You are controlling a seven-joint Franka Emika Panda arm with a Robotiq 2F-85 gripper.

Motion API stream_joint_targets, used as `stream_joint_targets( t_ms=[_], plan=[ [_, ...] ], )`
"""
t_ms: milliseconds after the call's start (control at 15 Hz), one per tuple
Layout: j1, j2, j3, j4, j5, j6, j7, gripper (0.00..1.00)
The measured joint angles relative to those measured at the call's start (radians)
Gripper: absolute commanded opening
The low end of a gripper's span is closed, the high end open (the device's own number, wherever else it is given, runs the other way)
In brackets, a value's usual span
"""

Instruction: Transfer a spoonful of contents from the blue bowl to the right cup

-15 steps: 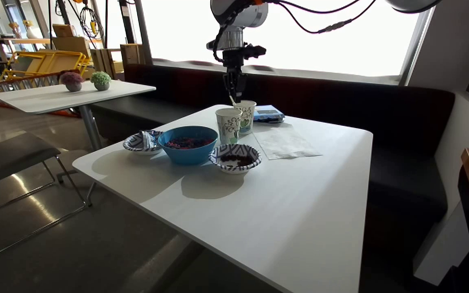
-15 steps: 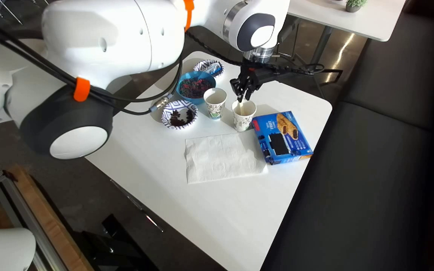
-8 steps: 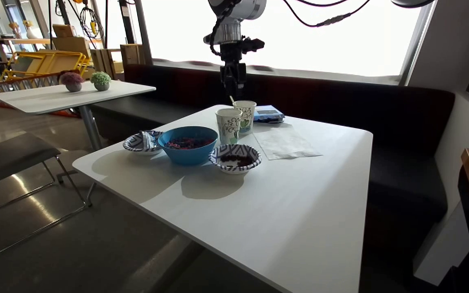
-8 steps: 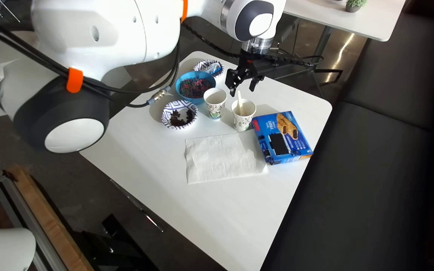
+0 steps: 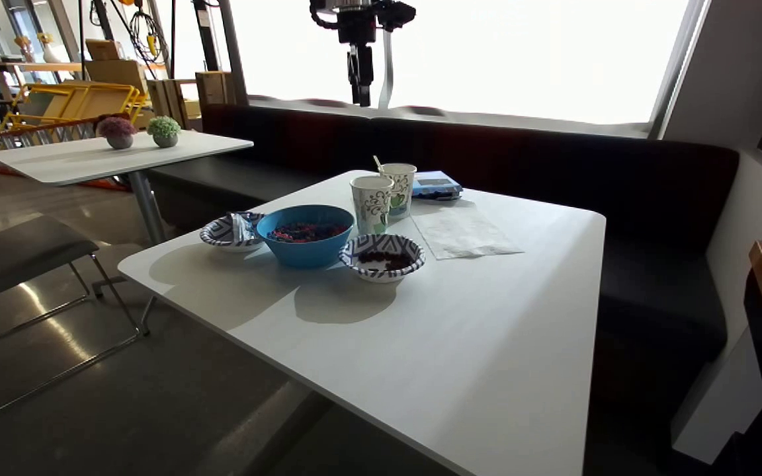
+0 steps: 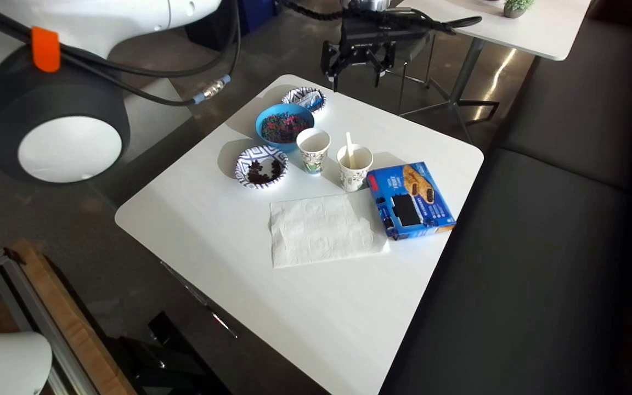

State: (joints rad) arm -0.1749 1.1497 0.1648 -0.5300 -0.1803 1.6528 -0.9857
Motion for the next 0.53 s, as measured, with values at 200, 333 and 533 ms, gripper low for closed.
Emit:
stream_joint_targets(
  t_ms=[200, 333, 533],
  plan=[
    [0.006, -0.026, -0.009, -0.003, 0.000, 0.000, 0.166, 1.00],
    [0.003, -0.034, -0.017, -0.008, 0.001, 0.000, 0.270, 1.00],
    [-0.010, -0.035, -0.018, -0.016, 0.004, 0.000, 0.338, 1.00]
  ],
)
